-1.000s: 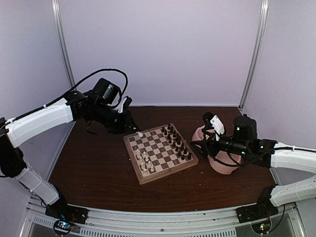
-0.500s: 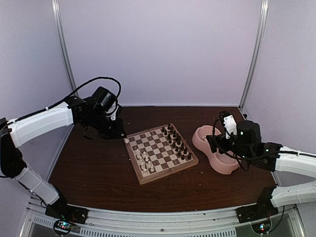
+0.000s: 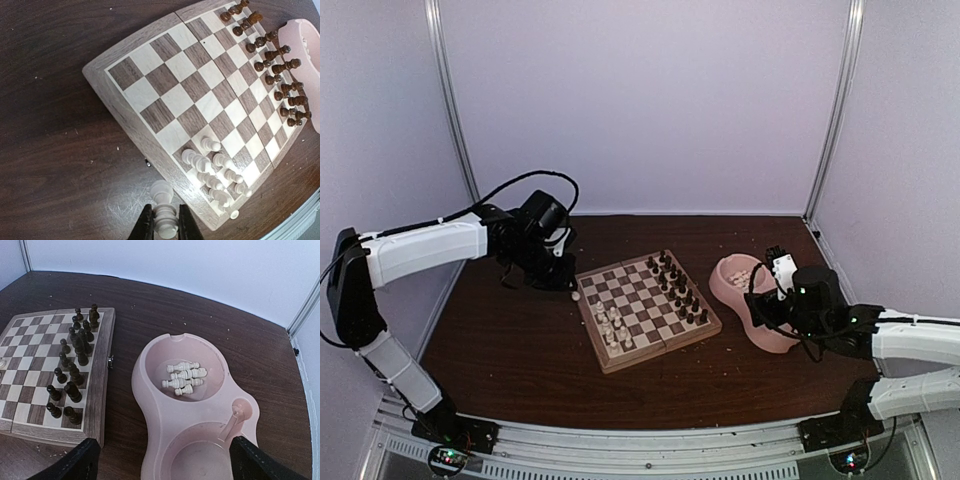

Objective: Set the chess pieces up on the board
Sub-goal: Place the queen at d1.

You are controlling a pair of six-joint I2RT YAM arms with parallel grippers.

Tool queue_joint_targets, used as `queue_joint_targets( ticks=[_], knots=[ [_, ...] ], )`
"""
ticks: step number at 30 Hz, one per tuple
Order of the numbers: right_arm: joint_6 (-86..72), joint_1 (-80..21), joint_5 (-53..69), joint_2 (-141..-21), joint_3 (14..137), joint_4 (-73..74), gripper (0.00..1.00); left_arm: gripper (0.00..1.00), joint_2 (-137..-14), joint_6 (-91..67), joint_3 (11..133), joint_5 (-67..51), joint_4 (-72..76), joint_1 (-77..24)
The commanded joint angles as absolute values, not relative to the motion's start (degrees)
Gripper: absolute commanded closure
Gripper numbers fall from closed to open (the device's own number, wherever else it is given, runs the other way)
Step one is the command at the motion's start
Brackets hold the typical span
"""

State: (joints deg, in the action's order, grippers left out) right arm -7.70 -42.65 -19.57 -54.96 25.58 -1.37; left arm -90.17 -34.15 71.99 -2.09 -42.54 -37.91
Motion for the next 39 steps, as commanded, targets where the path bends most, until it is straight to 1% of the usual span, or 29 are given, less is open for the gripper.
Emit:
queue_joint_targets(
  ticks=[1,6,12,18,25,39],
  knots=[
    [-6.81,-42.42,-20.47,-53.28,23.17,-5.15,0.07,1.00,-92.40,-28.92,73.05,-1.28,-38.16,-37.53],
    [-6.53,-42.52,-19.72,-51.42,21.88,-4.93,0.07,0.99,-95.11,-26.58,74.44,-1.23,-37.66,-37.53],
    [-6.50,-42.50,-19.06,-49.78,20.75,-5.47,0.08,0.99,-98.35,-24.88,75.50,-5.29,-35.63,-37.53],
    [-6.07,-42.39,-17.87,-48.76,19.55,-6.93,0.08,0.99,-100.85,-24.43,77.26,-4.90,-35.95,-37.53],
    [-5.82,-42.51,-17.77,-48.64,19.31,-7.46,0.08,0.97,-103.34,-24.35,78.72,-6.97,-36.61,-37.53],
    [-5.54,-42.48,-16.25,-48.78,19.24,-8.00,0.08,0.95,-105.79,-24.51,79.36,-6.89,-36.83,-37.53]
  ],
)
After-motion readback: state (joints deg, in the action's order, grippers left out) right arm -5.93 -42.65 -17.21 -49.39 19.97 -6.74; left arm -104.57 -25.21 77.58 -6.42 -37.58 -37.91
